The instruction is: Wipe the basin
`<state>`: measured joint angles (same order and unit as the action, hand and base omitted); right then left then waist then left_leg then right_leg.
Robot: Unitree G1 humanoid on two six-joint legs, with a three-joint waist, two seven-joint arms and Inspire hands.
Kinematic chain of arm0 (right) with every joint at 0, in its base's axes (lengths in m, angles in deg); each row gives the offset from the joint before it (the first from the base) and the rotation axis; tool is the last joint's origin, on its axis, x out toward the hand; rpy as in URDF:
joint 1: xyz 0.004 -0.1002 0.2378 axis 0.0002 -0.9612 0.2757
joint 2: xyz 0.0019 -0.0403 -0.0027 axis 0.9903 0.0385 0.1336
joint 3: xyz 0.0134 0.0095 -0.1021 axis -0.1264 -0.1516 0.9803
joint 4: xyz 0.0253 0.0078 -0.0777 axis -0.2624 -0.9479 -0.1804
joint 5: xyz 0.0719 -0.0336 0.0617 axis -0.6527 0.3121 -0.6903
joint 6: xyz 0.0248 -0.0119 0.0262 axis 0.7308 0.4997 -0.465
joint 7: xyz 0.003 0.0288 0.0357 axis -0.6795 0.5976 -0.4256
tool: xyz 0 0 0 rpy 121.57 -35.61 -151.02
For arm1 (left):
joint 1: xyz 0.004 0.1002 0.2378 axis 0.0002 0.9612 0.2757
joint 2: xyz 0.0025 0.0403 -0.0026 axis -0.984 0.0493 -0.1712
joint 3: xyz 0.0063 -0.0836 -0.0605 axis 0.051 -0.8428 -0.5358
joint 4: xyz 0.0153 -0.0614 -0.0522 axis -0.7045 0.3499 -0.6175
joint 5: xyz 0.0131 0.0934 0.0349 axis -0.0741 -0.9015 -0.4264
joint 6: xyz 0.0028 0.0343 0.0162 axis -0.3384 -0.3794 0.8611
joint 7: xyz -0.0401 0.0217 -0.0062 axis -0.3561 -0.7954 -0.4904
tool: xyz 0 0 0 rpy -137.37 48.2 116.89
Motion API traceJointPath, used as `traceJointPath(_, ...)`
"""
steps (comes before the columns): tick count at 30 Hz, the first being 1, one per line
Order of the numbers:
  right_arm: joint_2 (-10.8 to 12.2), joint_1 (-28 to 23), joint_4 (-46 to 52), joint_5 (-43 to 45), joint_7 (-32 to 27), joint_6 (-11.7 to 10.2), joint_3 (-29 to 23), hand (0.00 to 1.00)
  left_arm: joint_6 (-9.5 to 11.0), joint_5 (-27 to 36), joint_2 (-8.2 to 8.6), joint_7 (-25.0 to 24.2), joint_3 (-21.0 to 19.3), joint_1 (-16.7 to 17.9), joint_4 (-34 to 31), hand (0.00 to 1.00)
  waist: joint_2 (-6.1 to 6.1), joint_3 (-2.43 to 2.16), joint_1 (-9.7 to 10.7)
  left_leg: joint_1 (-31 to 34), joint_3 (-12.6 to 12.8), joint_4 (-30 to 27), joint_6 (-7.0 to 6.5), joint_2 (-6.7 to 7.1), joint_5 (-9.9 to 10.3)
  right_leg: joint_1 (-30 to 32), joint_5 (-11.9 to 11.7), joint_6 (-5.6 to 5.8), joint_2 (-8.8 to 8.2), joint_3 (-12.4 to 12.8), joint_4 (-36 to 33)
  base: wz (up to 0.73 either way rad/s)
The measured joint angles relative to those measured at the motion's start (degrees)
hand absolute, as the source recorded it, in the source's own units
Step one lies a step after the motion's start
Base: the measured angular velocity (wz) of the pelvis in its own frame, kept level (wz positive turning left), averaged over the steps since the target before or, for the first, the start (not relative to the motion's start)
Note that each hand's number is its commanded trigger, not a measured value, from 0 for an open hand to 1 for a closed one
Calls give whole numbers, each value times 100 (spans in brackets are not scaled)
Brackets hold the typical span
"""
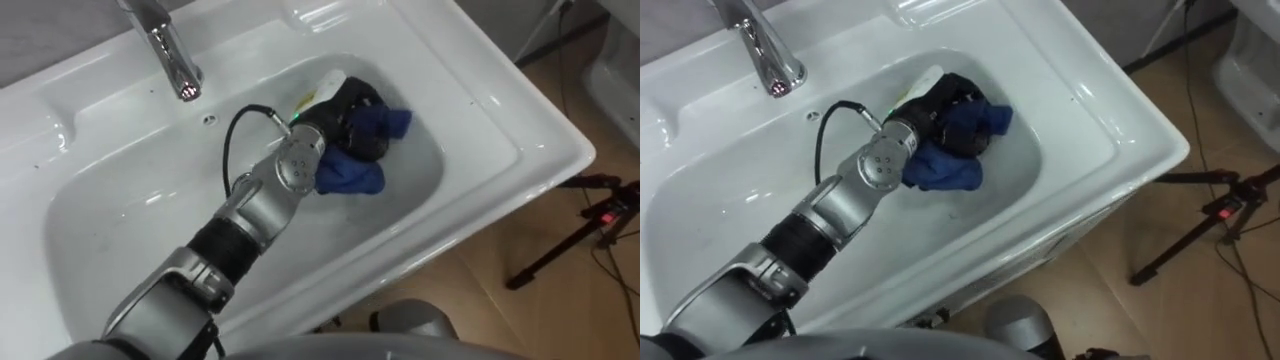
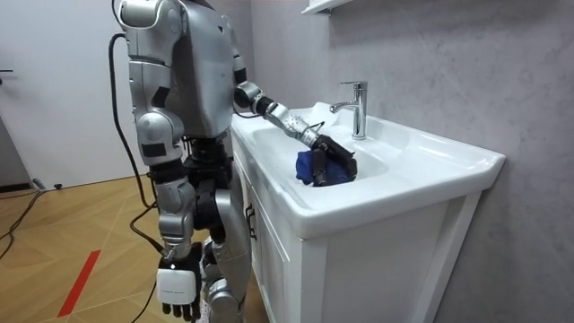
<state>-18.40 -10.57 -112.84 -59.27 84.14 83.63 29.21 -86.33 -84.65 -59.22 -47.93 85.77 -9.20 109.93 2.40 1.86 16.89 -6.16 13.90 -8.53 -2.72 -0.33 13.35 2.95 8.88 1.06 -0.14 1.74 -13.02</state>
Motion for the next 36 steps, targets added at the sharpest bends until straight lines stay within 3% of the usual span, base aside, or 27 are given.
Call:
traceJointPath(2, 4, -8, 3, -107, -112, 2, -2, 0, 129, 6, -47, 43, -175, 204, 135, 100, -10, -5, -50, -20, -4, 42, -3, -11, 4, 4, 1, -4, 18, -8, -18, 0)
traceJointPath(3, 5, -37, -3, -171, -165, 1, -18, 0, 291, 4, -64, 106, -287, 285, 351, 100, -31, -13, -168, -66, -1, 91, -2, -12, 3, 6, 4, -11, 27, -6, -61, 0)
traceJointPath(8, 76, -146, 50, -172, -385, -23, -205, 0, 925, -4, -29, 437, -1083, 938, 890, 100, -217, -116, -575, -259, 0, 113, 32, -31, 18, -148, 82, -57, 66, -1, -163, -3)
traceJointPath(10, 104, -218, 169, -200, -524, -150, -541, 0, 1308, 1, -37, 646, -1563, 1229, 1099, 100, -259, -146, -761, -355, 0, 143, 50, -45, 29, -238, 87, -61, 89, 5, -145, 0)
traceJointPath(12, 120, -317, 247, -281, -625, -278, -638, 0, 1516, -1, -38, 805, -1914, 1359, 1260, 100, -276, -165, -945, -429, 9, 164, 60, -58, 35, -300, 92, -70, 109, 13, -150, -5)
traceJointPath(13, 140, -332, 245, -287, -696, -296, -698, 0, 1636, 22, -71, 916, -2196, 1444, 1352, 100, -273, -178, -1044, -456, 10, 176, 75, -69, 44, -323, 100, -83, 126, 15, -145, -4)
traceJointPath(17, 146, -456, 167, -289, -855, -387, -1112, 0, 1912, -90, -295, 1403, -2616, 1764, 1349, 100, -205, -234, -1212, -559, 26, 191, 133, -105, 71, -450, 78, -132, 202, 3, -53, -4)
traceJointPath(18, 146, -520, 144, -288, -858, -424, -1318, 0, 2019, -114, -434, 1570, -2774, 1887, 1349, 100, -177, -234, -1218, -597, 31, 191, 159, -128, 77, -501, 65, -161, 237, 3, -34, -11)
traceJointPath(19, 136, -541, 146, -260, -860, -435, -1472, 0, 2098, -229, -578, 1782, -2891, 1993, 1349, 100, -180, -265, -1241, -618, 34, 198, 192, -158, 80, -521, 52, -189, 275, 19, 34, -10)
traceJointPath(22, 81, -557, 147, -89, -819, -411, -1600, 0, 2116, -816, -794, 2308, -3097, 2196, 1356, 100, -141, -276, -1291, -671, 39, 197, 273, -238, 82, -550, 30, -277, 387, 138, 48, -19)
traceJointPath(29, 4, -583, 123, 375, -665, -402, -1772, 0, 2069, -2167, -1039, 3025, -3300, 2334, 1735, 100, -8, -299, -1333, -738, -1, 200, 423, -393, 81, -539, -58, -475, 631, 393, 47, -27)
traceJointPath(30, -17, -603, 111, 457, -627, -390, -1856, 0, 1982, -2423, -1047, 3132, -3321, 2334, 1808, 100, 23, -318, -1328, -741, -3, 201, 442, -413, 71, -518, -64, -501, 640, 433, 35, -12)
traceJointPath(36, -133, -584, 109, 664, -492, -271, -2078, 0, 1527, -3505, -1071, 3456, -3318, 2352, 1967, 100, 148, -320, -1206, -698, -45, 190, 473, -427, 50, -435, -72, -537, 660, 432, 19, -2)
